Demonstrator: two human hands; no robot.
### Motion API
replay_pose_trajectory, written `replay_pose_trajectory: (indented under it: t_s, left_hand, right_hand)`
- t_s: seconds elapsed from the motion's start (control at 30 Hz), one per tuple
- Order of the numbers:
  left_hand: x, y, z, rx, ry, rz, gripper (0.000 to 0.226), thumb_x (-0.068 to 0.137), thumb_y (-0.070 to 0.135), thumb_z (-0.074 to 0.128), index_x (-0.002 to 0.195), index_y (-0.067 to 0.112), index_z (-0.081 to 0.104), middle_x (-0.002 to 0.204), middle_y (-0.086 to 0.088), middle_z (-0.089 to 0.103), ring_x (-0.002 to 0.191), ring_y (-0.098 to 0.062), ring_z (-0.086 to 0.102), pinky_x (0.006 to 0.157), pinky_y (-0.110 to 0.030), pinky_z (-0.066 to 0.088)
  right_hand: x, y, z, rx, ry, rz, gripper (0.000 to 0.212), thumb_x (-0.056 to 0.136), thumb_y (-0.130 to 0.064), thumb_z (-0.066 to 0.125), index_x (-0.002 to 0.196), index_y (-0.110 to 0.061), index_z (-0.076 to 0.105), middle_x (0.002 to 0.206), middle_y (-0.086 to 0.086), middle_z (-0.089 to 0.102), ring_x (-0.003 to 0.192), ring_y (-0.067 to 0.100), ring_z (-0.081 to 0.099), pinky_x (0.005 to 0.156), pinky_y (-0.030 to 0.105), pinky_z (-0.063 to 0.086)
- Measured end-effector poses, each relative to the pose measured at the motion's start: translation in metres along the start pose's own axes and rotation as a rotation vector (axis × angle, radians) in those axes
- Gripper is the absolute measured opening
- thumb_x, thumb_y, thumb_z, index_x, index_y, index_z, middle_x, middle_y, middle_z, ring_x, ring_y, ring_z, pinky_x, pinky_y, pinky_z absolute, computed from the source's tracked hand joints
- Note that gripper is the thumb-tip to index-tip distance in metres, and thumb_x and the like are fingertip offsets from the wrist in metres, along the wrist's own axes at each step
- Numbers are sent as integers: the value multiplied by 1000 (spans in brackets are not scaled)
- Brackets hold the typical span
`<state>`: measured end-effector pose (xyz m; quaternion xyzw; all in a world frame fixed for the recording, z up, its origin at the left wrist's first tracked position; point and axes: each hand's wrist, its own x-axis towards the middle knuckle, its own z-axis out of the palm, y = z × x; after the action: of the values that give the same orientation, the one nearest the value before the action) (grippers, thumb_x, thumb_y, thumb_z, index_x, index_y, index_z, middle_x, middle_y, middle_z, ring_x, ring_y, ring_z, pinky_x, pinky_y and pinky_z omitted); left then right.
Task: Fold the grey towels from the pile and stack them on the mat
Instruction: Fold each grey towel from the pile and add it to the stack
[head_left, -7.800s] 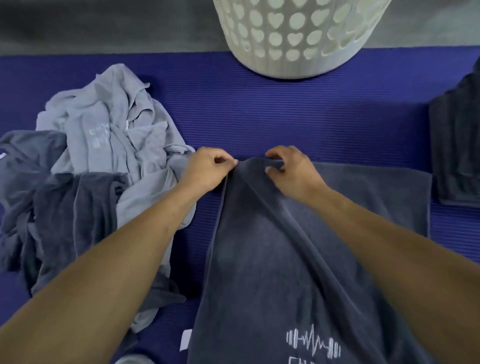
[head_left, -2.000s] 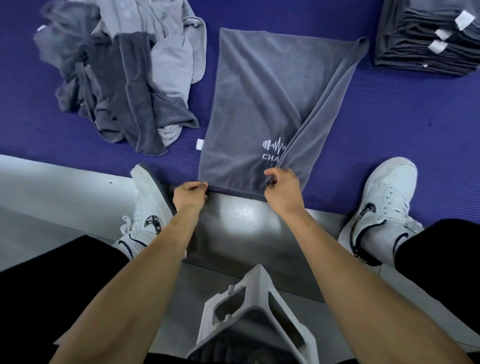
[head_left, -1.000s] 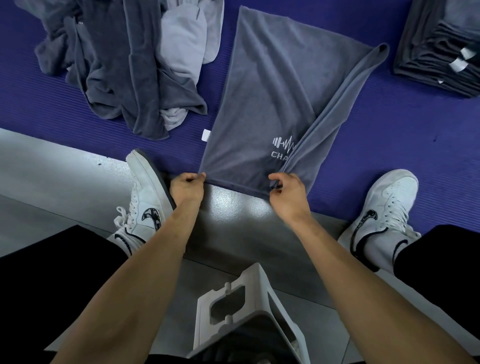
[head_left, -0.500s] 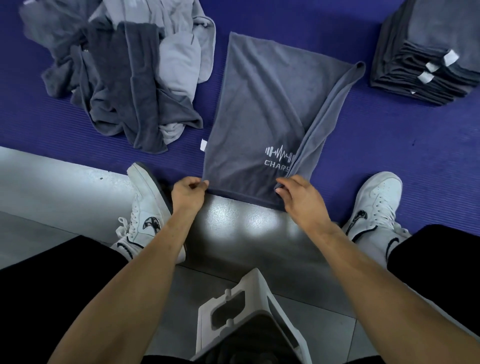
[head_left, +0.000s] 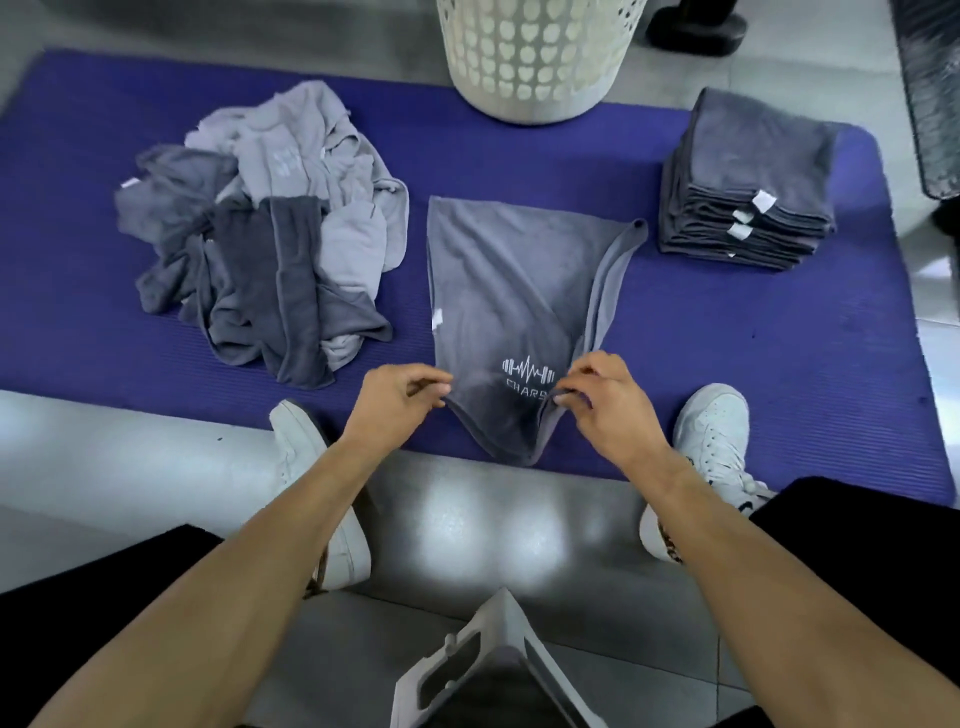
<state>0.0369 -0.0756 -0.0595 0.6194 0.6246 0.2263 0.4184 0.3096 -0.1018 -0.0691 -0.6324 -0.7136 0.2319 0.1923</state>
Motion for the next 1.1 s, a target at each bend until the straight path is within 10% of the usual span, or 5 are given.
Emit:
replay_pose_trajectory:
  t_s: [0.2,0.37,0.6,0.83,1.1]
  left_hand:
    - [5,24,-28,323,-142,139,24,87,3,69,108,13,76,91,-2,75,75,5,61,76,2,38]
    - [7,52,-48,327,-39,376,11,86,10,73,95,15,78,86,16,61,78,12,55,76,-22,48]
    - [-5,114,-61,307,-11,407,5,93,14,65,91,18,69,83,6,66,72,0,53,71,-21,42]
    - [-16,192,-84,-182,371,354,9,92,18,66,84,23,65,79,7,67,76,-14,65,74,-29,53]
    - [-8,233,-106,-95,536,310,7,93,22,63,88,18,65,81,3,66,77,-13,61,72,-27,46]
  right_hand:
    - [9,-13,-36,80,-30,47,9,95,-20,62,92,-14,69,88,-4,72,86,19,64,75,35,51]
    - [10,-28,-74,106,17,104,12,96,-22,61,98,-14,68,82,-2,69,78,18,62,72,36,53]
    - [2,-57,-132,176,160,127,6,93,-22,65,90,-19,69,76,-11,65,75,5,62,67,20,47]
    - [-17,-103,-210,285,543,82,5,92,-25,65,92,-23,70,83,-13,65,81,0,60,72,6,40]
    - [-9,-117,-255,203,458,223,11,92,-22,64,82,-17,64,68,-4,64,66,5,60,56,8,40]
